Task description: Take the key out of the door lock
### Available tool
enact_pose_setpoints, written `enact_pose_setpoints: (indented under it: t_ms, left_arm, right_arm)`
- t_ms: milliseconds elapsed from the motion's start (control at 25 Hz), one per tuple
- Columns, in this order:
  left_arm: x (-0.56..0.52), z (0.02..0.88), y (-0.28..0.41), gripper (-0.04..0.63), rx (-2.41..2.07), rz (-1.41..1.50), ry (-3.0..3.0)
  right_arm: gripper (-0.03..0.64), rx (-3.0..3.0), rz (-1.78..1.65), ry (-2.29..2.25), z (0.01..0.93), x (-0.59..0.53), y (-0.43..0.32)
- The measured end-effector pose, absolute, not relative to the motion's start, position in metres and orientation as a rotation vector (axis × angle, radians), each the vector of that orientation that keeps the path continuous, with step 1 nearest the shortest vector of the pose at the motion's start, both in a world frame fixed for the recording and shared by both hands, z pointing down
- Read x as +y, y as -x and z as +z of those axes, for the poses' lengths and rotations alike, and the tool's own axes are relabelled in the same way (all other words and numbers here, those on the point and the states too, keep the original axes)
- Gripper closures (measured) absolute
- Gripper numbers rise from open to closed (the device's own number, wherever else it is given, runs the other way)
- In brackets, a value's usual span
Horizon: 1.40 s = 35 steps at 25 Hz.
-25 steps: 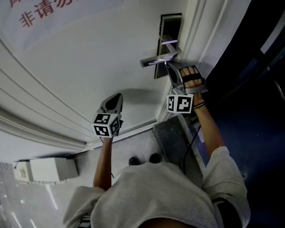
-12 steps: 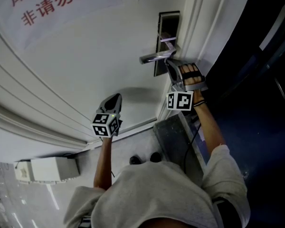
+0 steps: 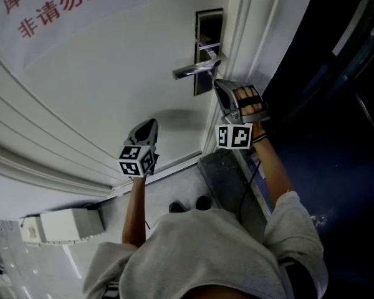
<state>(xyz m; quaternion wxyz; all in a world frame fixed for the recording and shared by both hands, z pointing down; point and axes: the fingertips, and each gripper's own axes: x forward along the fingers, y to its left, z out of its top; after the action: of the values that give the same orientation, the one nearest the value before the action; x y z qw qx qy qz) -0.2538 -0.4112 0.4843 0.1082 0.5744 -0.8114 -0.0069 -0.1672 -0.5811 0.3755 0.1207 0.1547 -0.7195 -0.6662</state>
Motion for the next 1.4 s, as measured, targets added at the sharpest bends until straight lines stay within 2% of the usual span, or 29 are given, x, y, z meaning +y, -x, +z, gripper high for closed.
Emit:
enact_pose_setpoints:
  t_ms: [200,600,760,960,1400]
  left_arm:
    - [-0.412,0.485,0.249,0.577,-2.384,-0.014,-1.695]
    - [-0.412,0.480,0.248,0.577,-2.410,-0.005,-1.687]
    - [-0.408,0.481,0.248,0.577,-2.418,-0.013,-1.671]
    - [-0.393,0.484,0.251,0.577,-2.454,-0.023,-1.620]
    - [-0.318,0.489,0.270,0.577,-2.585,-0.056,-1.397]
  right_arm:
    - [0.588,-2.313,-1.734,-0.487,0.373,-0.585,0.151]
    - [0.588,-2.952,-0.674,-0.478,0.396,-0.598,0.120]
    - [0.588,-3.015,-0.399,-0.448,0.422,-0.601,0.110]
    - [0.588,-3.033,-0.228,-0.408,0.446,-0.596,0.101]
    - [0.588,-3.083,-0.185,-0.141,0.457,-0.523,0.147]
